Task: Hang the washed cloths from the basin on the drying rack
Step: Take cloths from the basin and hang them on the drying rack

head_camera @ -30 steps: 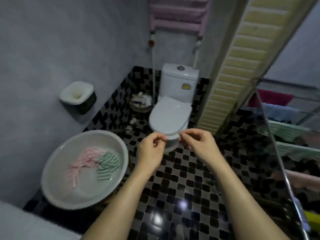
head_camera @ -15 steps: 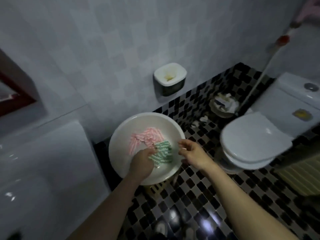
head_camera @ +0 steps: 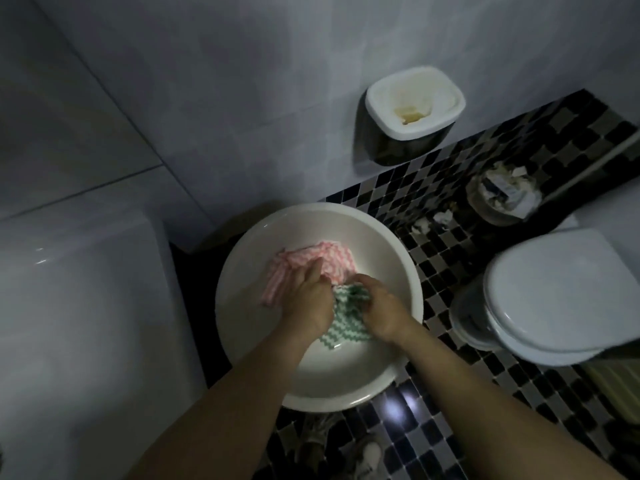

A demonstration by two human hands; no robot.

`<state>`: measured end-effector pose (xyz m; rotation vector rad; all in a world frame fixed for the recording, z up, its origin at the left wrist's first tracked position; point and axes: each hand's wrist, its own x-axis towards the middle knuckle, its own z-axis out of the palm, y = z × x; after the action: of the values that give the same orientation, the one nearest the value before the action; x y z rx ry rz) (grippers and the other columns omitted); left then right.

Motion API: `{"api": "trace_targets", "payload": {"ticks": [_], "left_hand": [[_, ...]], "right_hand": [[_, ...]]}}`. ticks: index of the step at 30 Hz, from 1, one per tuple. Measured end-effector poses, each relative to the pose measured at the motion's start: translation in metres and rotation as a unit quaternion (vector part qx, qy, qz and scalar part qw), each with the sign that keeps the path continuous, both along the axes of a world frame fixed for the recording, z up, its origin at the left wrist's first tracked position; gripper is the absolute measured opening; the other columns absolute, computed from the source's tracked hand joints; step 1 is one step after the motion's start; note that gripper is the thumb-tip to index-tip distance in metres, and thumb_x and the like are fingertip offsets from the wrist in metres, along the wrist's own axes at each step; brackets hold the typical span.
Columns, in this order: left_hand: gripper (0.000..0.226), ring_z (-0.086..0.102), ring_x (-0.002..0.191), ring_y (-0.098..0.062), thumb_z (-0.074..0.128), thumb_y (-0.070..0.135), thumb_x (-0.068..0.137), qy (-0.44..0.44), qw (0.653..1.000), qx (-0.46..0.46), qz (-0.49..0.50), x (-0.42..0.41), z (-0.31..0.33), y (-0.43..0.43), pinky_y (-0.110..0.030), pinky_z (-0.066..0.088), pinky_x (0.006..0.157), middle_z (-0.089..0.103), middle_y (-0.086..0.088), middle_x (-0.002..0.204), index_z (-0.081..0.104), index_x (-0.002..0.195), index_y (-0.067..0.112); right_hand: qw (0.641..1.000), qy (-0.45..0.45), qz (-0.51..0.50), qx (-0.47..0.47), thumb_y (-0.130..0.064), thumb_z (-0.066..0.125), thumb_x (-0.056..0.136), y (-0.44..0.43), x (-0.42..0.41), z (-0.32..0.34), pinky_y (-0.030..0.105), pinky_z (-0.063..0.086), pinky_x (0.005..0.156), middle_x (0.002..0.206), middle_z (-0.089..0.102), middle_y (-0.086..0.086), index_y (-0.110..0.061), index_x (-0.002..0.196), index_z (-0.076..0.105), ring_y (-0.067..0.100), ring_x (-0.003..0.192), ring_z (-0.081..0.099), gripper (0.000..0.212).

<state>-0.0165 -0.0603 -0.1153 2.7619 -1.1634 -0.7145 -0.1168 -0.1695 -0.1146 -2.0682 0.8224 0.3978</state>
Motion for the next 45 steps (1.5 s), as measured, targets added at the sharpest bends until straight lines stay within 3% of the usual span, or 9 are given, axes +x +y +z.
{"api": "trace_targets", "payload": {"ticks": [6,10,19,24,28,31,35,40,45], "left_hand": [[0.047,0.034,0.134,-0.028,0.053,0.013,0.085,0.001,1.0,0.018,-0.021,0.025,-0.029,-0.016,-0.036,0.03,0.11,0.041,0.0,0.149,0.056,0.131,0.017],[0.025,0.064,0.097,-0.028,0.059,0.009,0.08,-0.019,0.982,-0.173,0.074,0.038,-0.02,-0.007,-0.032,0.047,0.087,0.073,-0.007,0.101,0.076,0.095,0.018],[0.022,0.065,0.099,-0.029,0.056,-0.002,0.087,0.333,0.747,-0.425,0.388,0.044,0.065,0.008,-0.035,0.053,0.083,0.07,-0.012,0.104,0.065,0.096,0.017],[0.032,0.063,0.082,-0.01,0.049,-0.006,0.084,0.273,0.841,-0.358,0.299,0.033,0.124,0.011,-0.013,0.05,0.065,0.069,0.003,0.088,0.071,0.088,0.018],[0.019,0.059,0.064,-0.018,0.055,0.007,0.088,0.292,0.881,-0.315,0.198,0.018,0.168,0.008,-0.009,0.043,0.05,0.068,-0.024,0.08,0.069,0.079,-0.002],[0.015,0.061,0.065,-0.005,0.068,0.039,0.083,0.246,0.945,-0.211,0.052,0.007,0.183,0.004,-0.015,0.045,0.057,0.069,0.007,0.071,0.071,0.084,0.025],[0.032,0.065,0.065,-0.012,0.069,0.054,0.07,0.247,0.944,-0.217,0.009,-0.006,0.184,-0.002,-0.037,0.051,0.062,0.07,-0.001,0.068,0.071,0.079,0.023],[0.022,0.032,0.047,-0.007,0.06,0.029,0.068,0.263,0.931,-0.254,0.001,-0.014,0.198,-0.01,-0.027,0.027,0.054,0.036,0.011,0.044,0.053,0.049,0.02],[0.016,0.047,0.054,-0.005,0.065,0.024,0.07,0.171,0.953,-0.248,-0.014,-0.013,0.198,-0.016,-0.025,0.041,0.058,0.054,0.012,0.052,0.061,0.056,0.032]], "right_hand": [[1.0,0.018,-0.003,-0.01,-0.002,0.053,0.087,-0.009,0.023,-0.03,0.031,0.042,0.096,0.131,0.056,0.014,-0.008,0.136,0.044,0.031,0.12,0.054,0.05],[0.994,0.038,-0.001,-0.105,-0.005,0.054,0.089,-0.008,0.028,-0.031,0.032,0.047,0.086,0.112,0.067,0.016,-0.01,0.11,0.064,0.032,0.104,0.062,0.024],[0.993,-0.061,-0.097,0.0,-0.027,0.069,0.088,-0.016,0.013,0.044,0.023,0.046,0.062,0.065,0.062,-0.008,-0.022,0.068,0.063,0.011,0.061,0.061,0.022],[0.937,-0.167,-0.226,0.208,-0.008,0.064,0.089,-0.01,-0.001,0.094,0.046,0.059,0.08,0.085,0.067,0.011,-0.002,0.089,0.065,0.024,0.077,0.069,0.006],[0.946,-0.223,-0.202,0.123,-0.011,0.072,0.084,-0.009,-0.01,0.134,0.041,0.059,0.073,0.072,0.068,0.008,-0.006,0.079,0.068,0.02,0.068,0.066,0.008],[0.957,-0.235,-0.161,0.043,-0.021,0.077,0.08,-0.01,-0.012,0.165,0.028,0.052,0.058,0.064,0.066,0.003,-0.008,0.072,0.069,0.01,0.056,0.06,0.018],[0.966,-0.214,-0.142,0.006,-0.022,0.08,0.078,-0.012,-0.016,0.198,0.022,0.046,0.054,0.059,0.064,-0.005,-0.012,0.066,0.068,0.003,0.052,0.056,0.019],[0.969,-0.191,-0.124,0.091,-0.011,0.077,0.079,-0.025,-0.039,0.228,0.02,0.048,0.046,0.059,0.065,0.004,-0.007,0.068,0.066,0.01,0.048,0.06,0.016],[0.957,-0.193,-0.127,0.178,-0.001,0.068,0.085,-0.034,-0.061,0.243,0.017,0.054,0.054,0.066,0.068,0.007,0.001,0.078,0.066,0.008,0.055,0.065,0.008]]}}
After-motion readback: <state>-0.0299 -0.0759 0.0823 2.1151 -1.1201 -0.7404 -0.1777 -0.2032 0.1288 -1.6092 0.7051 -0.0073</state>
